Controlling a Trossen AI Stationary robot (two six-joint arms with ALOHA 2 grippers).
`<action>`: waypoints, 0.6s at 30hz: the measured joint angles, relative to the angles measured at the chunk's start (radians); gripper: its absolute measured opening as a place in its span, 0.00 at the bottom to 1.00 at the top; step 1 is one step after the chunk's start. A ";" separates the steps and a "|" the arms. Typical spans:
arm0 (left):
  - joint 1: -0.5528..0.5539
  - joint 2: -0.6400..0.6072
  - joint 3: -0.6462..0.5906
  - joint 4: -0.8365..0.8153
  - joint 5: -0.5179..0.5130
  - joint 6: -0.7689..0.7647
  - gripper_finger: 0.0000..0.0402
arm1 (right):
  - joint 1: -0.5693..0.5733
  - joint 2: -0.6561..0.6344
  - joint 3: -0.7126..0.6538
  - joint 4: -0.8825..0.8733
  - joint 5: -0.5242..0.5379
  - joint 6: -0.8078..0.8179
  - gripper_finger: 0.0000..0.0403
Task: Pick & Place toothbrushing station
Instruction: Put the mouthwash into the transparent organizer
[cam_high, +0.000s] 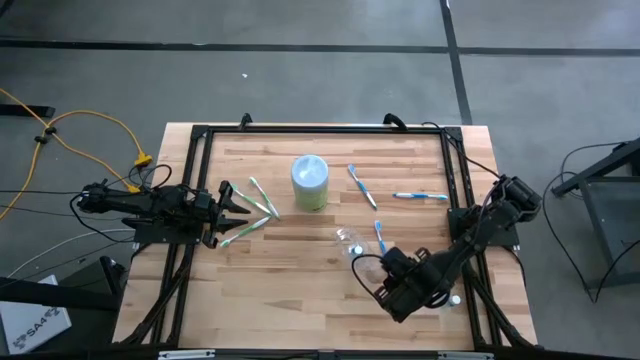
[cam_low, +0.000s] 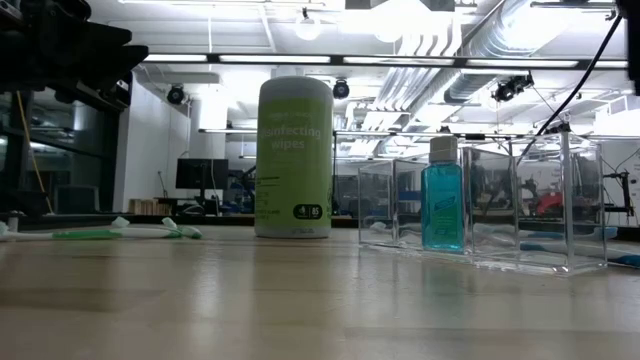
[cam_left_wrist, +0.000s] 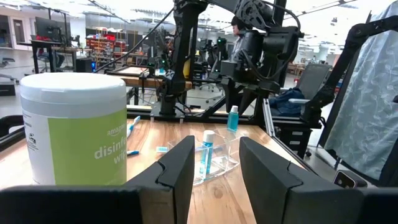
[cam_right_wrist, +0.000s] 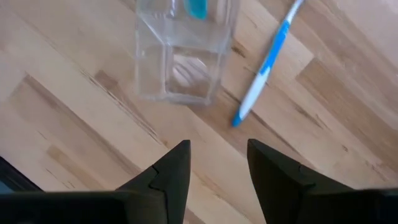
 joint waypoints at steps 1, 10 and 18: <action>0.000 0.000 0.000 0.000 0.000 0.000 0.31 | -0.005 0.000 0.000 0.003 0.004 -0.005 0.37; 0.000 0.000 0.000 0.000 0.000 0.000 0.31 | -0.011 0.000 0.000 -0.038 -0.017 -0.003 0.37; 0.000 0.000 0.000 0.000 0.000 0.000 0.31 | 0.020 0.000 0.000 -0.099 -0.073 0.089 0.34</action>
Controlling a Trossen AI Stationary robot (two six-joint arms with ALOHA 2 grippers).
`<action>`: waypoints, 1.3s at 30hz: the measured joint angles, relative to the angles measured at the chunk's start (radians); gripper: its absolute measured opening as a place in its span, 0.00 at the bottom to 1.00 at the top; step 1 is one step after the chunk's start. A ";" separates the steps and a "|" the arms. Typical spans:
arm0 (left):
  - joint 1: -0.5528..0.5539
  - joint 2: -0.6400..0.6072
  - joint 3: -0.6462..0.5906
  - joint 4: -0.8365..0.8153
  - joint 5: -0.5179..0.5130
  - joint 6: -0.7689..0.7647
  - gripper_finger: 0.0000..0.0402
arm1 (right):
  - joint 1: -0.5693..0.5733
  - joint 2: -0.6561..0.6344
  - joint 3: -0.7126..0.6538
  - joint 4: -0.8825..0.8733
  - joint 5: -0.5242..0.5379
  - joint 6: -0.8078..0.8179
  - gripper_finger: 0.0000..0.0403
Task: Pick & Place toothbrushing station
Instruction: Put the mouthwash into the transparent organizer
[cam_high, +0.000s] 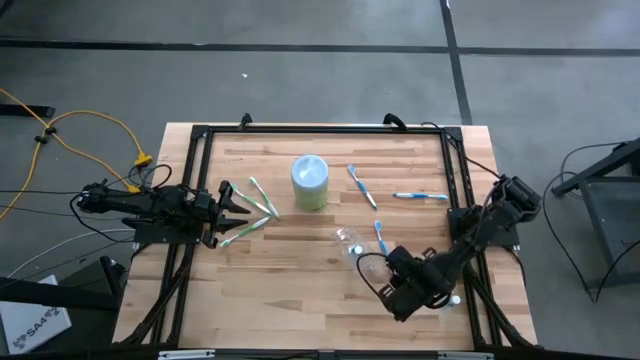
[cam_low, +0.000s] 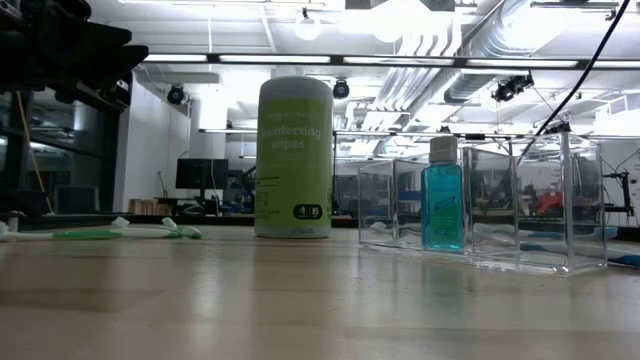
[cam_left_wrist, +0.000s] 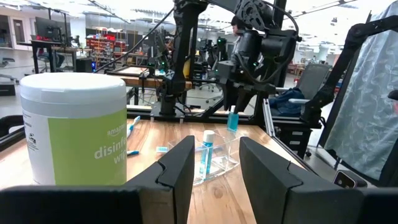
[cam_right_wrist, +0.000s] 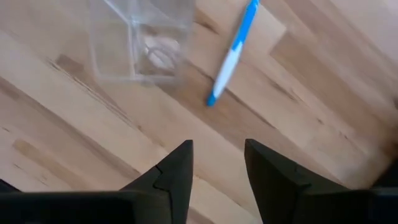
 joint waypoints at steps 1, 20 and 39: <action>0.000 0.000 0.000 0.000 0.000 0.000 0.31 | 0.009 0.000 0.000 -0.011 -0.001 0.023 0.33; 0.000 0.000 0.000 0.000 0.000 0.000 0.31 | 0.196 -0.017 -0.042 -0.045 -0.061 0.339 0.34; 0.000 0.000 0.000 0.000 0.000 0.000 0.31 | 0.250 -0.254 -0.232 0.013 -0.146 0.506 0.35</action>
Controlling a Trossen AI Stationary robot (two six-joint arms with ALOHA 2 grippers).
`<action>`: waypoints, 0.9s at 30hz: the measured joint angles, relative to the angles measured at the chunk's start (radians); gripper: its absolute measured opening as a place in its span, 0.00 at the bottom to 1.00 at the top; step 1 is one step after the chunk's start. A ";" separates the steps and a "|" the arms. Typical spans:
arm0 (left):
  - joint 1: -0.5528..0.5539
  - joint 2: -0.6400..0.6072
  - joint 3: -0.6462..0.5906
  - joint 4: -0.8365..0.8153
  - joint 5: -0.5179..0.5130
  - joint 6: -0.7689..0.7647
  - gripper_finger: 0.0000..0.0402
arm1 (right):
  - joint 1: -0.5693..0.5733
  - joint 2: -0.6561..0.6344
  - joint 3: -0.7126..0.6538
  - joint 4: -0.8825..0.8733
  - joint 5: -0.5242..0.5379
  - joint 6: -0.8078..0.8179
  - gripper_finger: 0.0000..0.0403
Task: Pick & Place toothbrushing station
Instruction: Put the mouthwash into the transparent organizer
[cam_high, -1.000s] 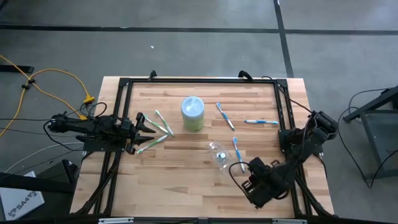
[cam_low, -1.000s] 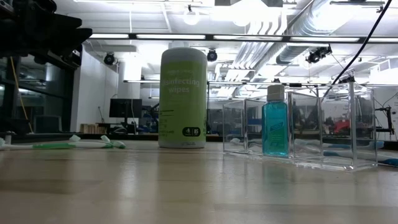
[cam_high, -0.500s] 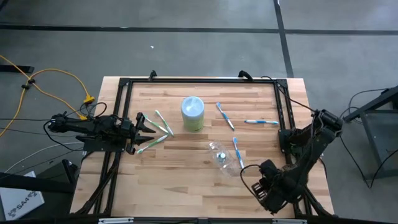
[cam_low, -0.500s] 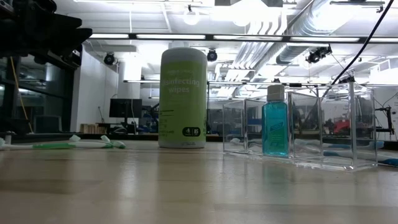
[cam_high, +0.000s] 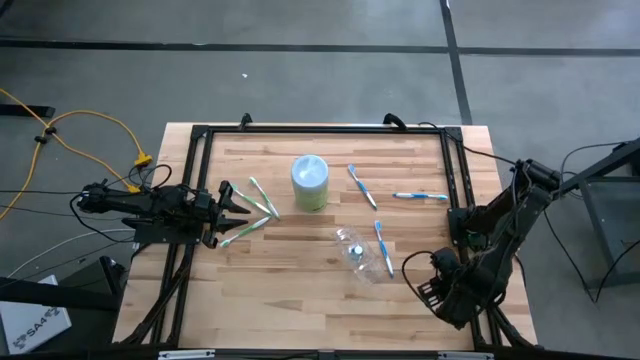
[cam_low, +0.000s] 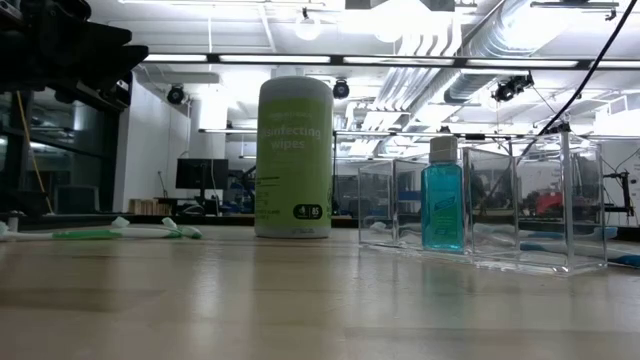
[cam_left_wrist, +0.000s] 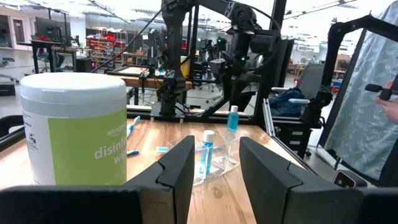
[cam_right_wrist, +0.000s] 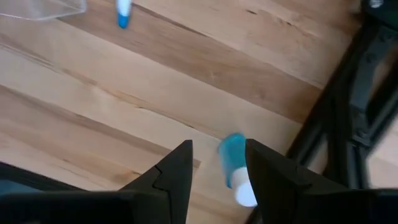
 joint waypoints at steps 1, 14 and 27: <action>0.000 0.000 0.000 0.000 0.000 0.000 0.31 | 0.000 -0.001 -0.003 0.000 -0.014 0.005 0.35; 0.000 0.000 0.000 0.000 0.000 0.000 0.31 | 0.073 0.000 -0.012 0.062 -0.110 0.328 0.35; 0.000 0.000 0.000 0.000 0.000 0.000 0.31 | 0.066 0.025 -0.012 0.070 -0.032 0.180 0.35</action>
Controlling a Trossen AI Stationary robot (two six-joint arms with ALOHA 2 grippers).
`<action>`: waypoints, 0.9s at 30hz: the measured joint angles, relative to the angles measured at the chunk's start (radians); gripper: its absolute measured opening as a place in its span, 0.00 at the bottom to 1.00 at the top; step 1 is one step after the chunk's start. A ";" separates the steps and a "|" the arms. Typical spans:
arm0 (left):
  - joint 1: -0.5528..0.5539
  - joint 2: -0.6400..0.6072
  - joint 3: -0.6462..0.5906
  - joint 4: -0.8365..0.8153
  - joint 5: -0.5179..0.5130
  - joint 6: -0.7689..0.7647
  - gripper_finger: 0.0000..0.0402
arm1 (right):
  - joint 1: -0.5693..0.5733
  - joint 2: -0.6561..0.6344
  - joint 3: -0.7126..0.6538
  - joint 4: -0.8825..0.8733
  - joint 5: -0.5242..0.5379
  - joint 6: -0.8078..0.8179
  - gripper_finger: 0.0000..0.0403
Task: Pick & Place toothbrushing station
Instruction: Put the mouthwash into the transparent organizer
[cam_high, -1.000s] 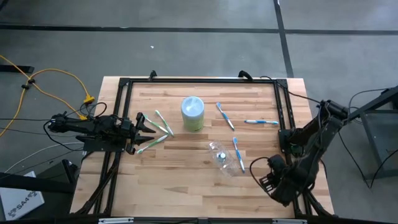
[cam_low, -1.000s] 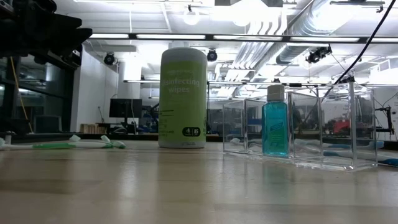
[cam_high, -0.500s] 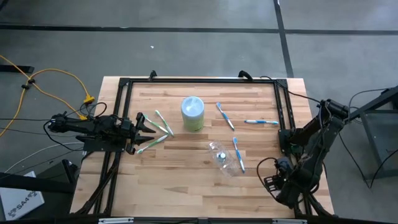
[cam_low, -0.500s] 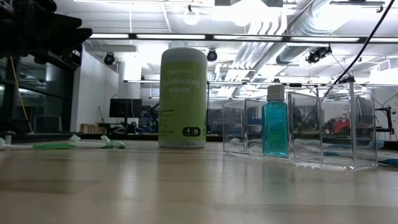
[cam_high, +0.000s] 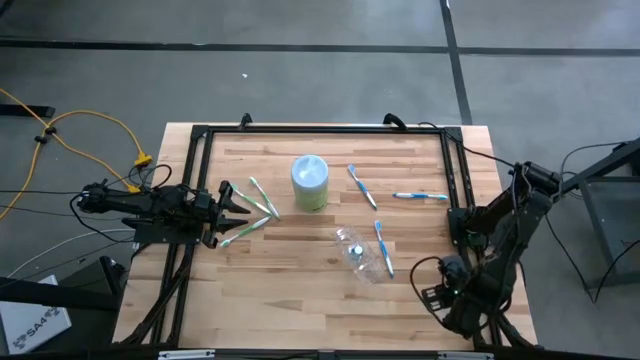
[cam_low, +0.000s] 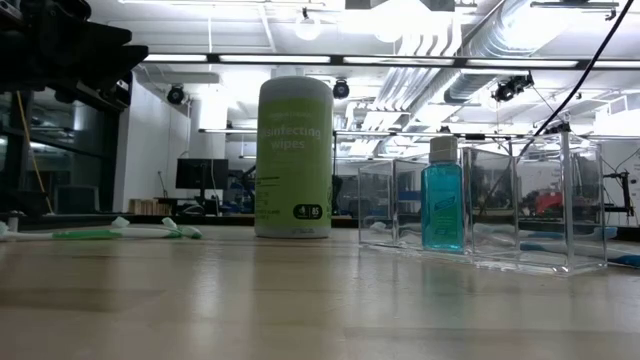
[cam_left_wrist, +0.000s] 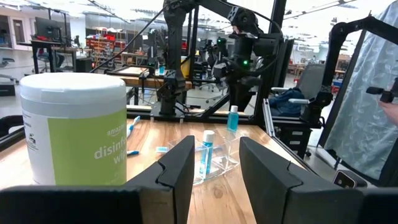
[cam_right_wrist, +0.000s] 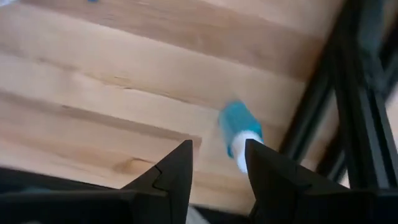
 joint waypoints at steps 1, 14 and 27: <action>0.000 0.000 0.000 0.000 0.000 0.000 0.31 | 0.005 0.000 0.000 -0.001 0.021 -0.046 0.35; 0.000 0.000 0.000 0.000 0.000 0.000 0.31 | -0.029 -0.005 0.013 -0.001 0.187 -0.628 0.33; 0.000 0.000 0.000 0.000 0.000 0.000 0.31 | 0.049 -0.005 0.015 0.111 0.079 -1.193 0.34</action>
